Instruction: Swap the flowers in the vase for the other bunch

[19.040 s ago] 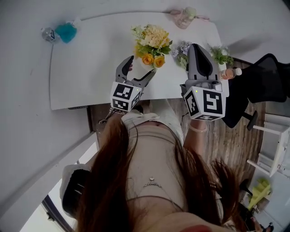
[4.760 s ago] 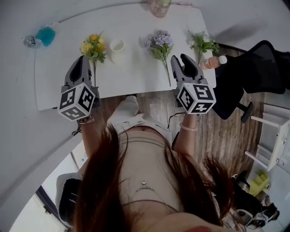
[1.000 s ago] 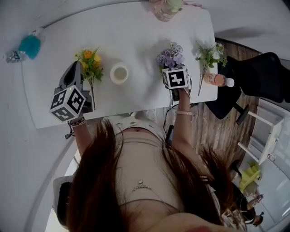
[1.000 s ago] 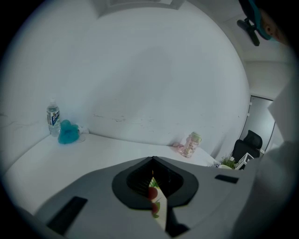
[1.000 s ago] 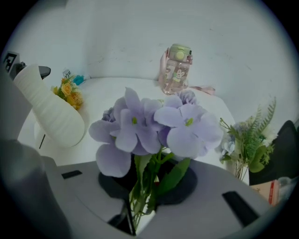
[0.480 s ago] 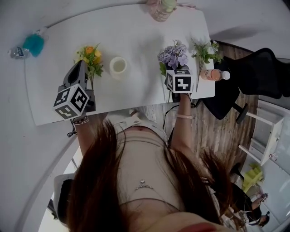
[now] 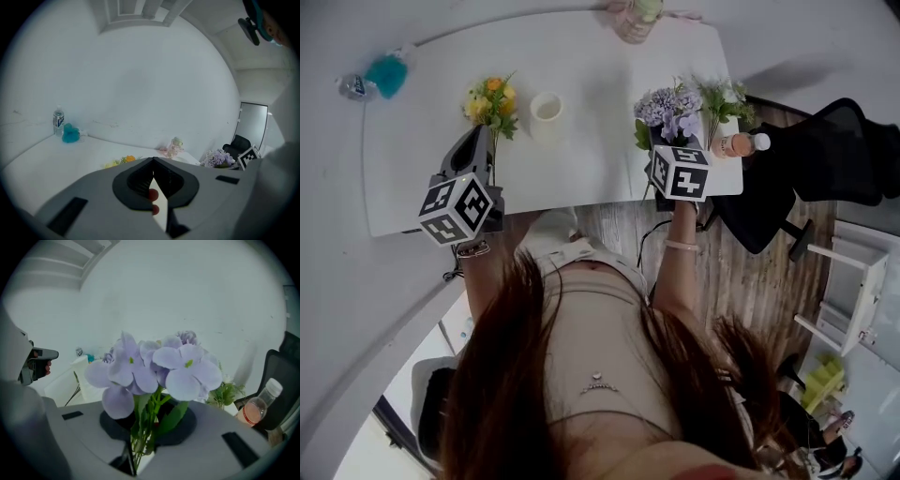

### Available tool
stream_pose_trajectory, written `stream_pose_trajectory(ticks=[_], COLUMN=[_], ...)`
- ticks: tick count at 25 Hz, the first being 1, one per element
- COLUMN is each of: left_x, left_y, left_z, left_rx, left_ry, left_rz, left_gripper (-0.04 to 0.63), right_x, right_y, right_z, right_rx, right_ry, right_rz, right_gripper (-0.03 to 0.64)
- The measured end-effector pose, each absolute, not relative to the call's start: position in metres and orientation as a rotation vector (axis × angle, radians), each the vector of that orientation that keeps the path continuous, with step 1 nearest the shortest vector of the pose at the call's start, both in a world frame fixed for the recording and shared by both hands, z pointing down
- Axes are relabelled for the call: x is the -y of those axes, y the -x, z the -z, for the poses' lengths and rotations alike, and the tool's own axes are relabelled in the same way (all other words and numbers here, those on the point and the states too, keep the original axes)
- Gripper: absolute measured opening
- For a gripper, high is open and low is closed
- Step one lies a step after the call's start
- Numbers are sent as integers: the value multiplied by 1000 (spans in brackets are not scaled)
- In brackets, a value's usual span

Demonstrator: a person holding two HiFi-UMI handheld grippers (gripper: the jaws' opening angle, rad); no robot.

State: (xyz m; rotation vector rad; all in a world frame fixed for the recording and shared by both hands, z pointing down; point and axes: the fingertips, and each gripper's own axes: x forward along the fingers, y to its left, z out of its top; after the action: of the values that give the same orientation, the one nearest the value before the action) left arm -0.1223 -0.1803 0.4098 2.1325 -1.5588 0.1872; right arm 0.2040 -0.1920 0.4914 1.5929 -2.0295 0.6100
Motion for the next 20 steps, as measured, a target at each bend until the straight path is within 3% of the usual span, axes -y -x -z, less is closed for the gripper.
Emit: stream_pose_trajectory(ticks=[20], left_x=[36], left_y=[101], left_z=[-369], left_rx=[1609], left_ry=[-2167], left_rz=[-144], left_gripper=[3], right_x=[95], right_y=[-193], right_z=[-411], right_rx=[2357], right_ry=[-1711], right_rz=[-570], right_gripper=[83])
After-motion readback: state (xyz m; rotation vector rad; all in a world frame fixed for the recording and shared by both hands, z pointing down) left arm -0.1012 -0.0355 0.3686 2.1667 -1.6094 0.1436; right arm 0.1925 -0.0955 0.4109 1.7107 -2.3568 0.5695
